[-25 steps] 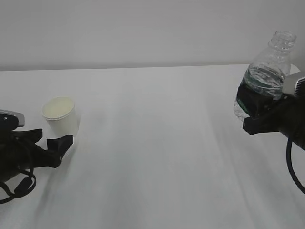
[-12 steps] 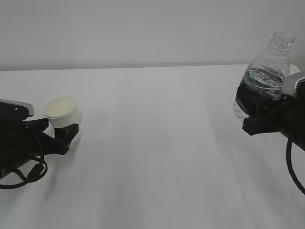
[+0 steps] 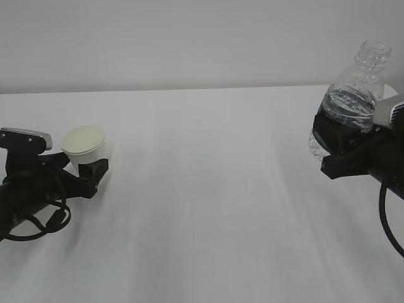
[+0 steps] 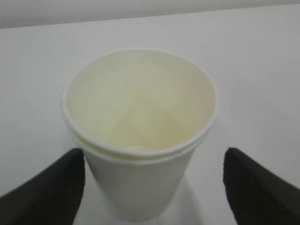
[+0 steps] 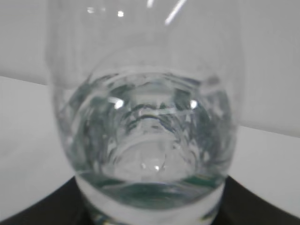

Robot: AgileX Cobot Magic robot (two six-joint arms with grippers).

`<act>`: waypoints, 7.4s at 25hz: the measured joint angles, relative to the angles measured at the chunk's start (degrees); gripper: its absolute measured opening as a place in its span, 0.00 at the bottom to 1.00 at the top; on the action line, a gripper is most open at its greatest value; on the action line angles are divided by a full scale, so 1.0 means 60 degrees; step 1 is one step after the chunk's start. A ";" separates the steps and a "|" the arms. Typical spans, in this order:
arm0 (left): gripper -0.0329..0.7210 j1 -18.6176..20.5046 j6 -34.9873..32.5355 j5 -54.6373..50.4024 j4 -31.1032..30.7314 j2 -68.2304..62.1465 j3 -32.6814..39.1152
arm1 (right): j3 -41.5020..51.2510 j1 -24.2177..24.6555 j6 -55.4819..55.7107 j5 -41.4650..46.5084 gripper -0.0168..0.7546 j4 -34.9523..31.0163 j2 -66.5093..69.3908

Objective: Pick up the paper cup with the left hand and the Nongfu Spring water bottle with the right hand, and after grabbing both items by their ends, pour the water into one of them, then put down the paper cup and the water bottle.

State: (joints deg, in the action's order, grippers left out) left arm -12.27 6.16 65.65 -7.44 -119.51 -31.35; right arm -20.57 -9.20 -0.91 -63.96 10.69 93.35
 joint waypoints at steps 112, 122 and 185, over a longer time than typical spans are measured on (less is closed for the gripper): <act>0.61 -0.2232 0.3394 0.0000 -0.7525 0.0119 -0.2543 | 0.0211 0.0000 0.0000 0.0237 0.48 0.0225 -0.0115; 0.61 -0.2820 0.3636 0.0000 -0.7567 -0.0074 -0.2705 | 0.0523 0.0000 0.0424 0.1560 0.48 0.0262 -0.1385; 0.61 -0.3388 0.5609 -0.1792 -1.0304 -0.0081 -0.4894 | 0.0191 0.0000 -0.5230 0.5992 0.48 -0.0451 -0.2866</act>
State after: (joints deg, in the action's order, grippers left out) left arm -32.60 39.82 54.90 -69.26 -119.99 -60.71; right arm -19.43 -9.20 -32.29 -28.00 7.98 76.16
